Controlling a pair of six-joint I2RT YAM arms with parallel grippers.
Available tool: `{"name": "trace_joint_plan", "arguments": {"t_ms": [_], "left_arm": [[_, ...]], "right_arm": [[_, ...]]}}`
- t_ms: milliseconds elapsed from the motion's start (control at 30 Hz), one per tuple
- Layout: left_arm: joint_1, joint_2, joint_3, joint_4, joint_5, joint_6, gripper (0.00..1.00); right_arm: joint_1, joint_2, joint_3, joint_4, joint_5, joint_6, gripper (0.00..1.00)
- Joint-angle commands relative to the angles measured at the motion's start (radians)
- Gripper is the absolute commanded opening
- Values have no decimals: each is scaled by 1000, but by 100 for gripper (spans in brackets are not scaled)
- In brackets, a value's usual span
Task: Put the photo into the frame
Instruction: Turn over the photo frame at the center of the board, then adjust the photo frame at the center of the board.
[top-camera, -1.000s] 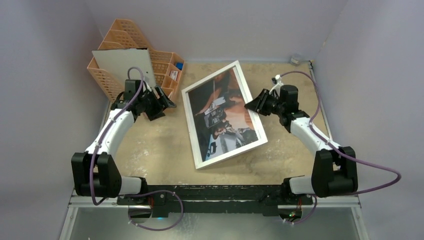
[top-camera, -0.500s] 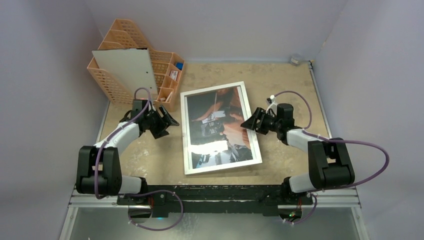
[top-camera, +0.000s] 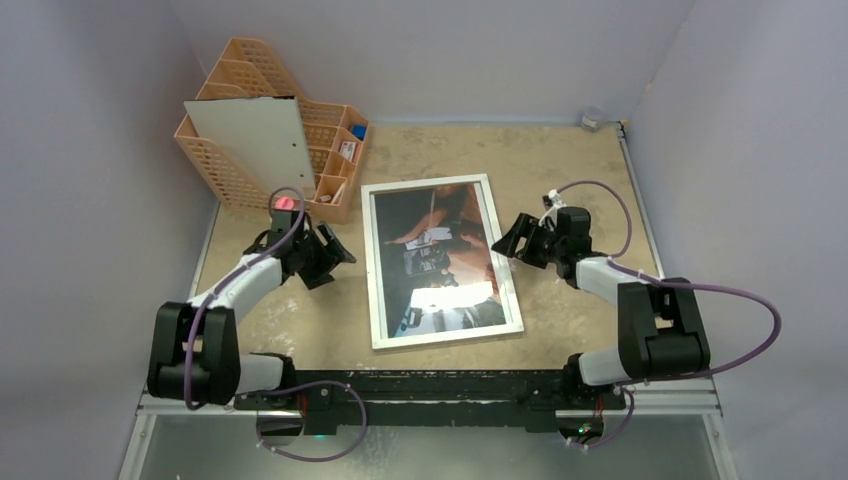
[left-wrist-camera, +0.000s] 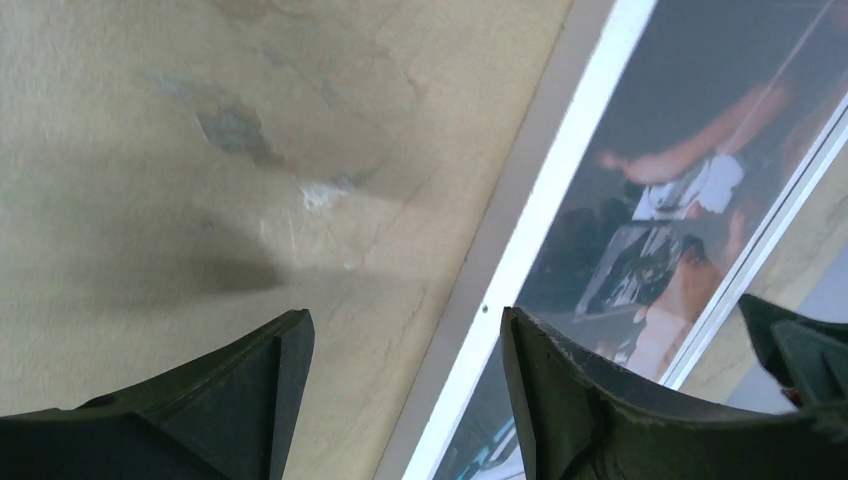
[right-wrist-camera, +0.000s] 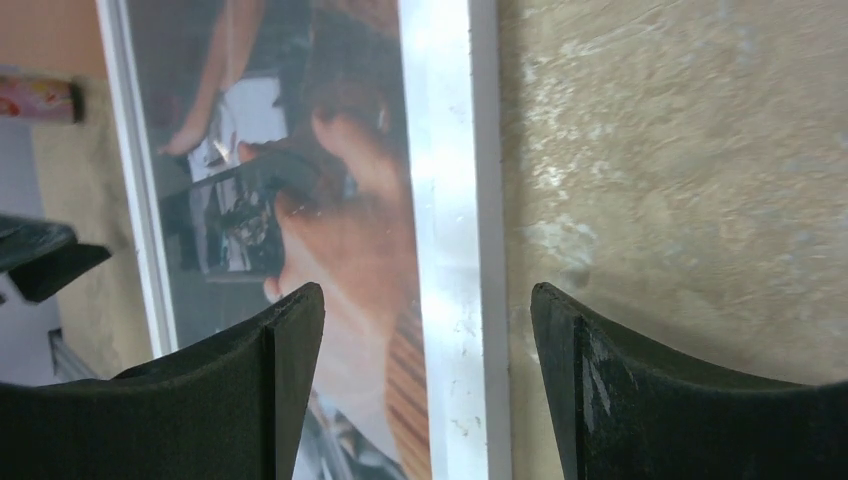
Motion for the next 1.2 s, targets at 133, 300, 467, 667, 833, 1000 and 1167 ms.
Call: {"name": "trace_joint_plan", "arguments": {"t_ms": [133, 300, 467, 667, 833, 1000, 1167], "left_arm": [[-253, -187, 6, -181, -144, -66, 71], [-454, -235, 0, -133, -45, -19, 70], [-677, -216, 6, -139, -110, 4, 69], [-915, -77, 43, -156, -162, -20, 68], [-1020, -27, 29, -154, -243, -63, 68], [-1031, -10, 11, -130, -306, -90, 68], [-1035, -4, 11, -164, -350, -116, 68]], "right_arm": [[-2, -53, 165, -112, 264, -30, 78], [-2, 62, 338, -125, 264, -30, 74], [8, 247, 512, -90, 208, 43, 67], [70, 520, 841, -172, 254, 5, 66], [129, 686, 1060, -234, 336, -92, 66], [171, 829, 1224, -290, 351, -206, 66], [189, 917, 1321, -362, 347, -282, 66]]}}
